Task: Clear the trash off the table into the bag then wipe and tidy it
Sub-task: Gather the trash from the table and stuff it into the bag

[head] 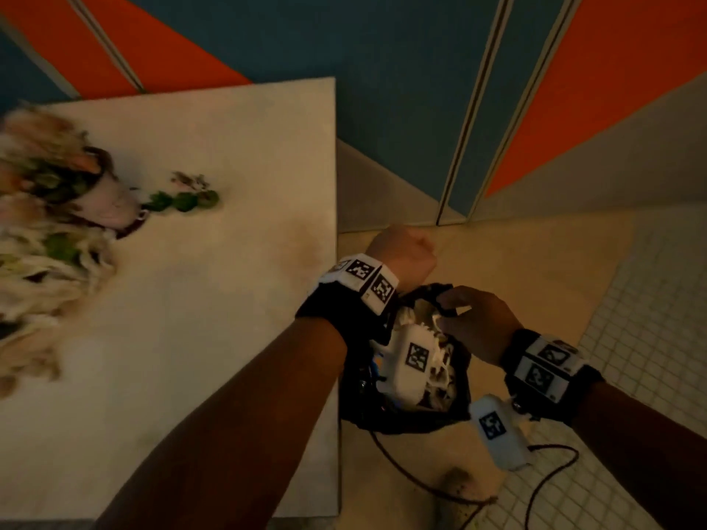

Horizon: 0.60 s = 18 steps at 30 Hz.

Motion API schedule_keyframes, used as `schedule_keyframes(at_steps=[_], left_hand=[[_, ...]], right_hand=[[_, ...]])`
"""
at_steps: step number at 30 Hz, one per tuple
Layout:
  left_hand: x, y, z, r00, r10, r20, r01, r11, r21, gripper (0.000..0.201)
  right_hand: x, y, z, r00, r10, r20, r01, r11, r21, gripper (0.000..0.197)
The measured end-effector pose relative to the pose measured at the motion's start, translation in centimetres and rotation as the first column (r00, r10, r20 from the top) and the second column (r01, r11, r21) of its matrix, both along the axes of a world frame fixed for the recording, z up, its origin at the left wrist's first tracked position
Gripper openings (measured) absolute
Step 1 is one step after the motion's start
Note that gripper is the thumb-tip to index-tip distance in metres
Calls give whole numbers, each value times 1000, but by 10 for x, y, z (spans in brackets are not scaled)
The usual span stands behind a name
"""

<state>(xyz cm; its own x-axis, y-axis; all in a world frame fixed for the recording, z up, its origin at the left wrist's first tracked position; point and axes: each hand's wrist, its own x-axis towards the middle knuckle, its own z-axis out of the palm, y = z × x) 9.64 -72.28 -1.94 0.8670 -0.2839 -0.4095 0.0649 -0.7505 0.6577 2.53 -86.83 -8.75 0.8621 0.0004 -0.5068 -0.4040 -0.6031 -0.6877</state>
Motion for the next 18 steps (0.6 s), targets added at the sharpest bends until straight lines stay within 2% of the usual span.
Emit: schedule_keyframes(at_steps=[3,7,12,18], left_hand=[[-16,63,42,995,54,78,-47,996,-81,32],[-36,168,82,986,76,151,-69,996,-48,31],[-56,306,105,965,172,197,-189,979,69,27],[-79,447,122,911,300,284,-363,910,200,23]], right_hand=[[6,33,42,996,39,79,-44,997,61,15],[7,95,78,969,68,239,-83,995,54,16],[3,184,105,940,143,309,-169,984,60,17],[2,284,123,939,156,307,-194,976,99,15]])
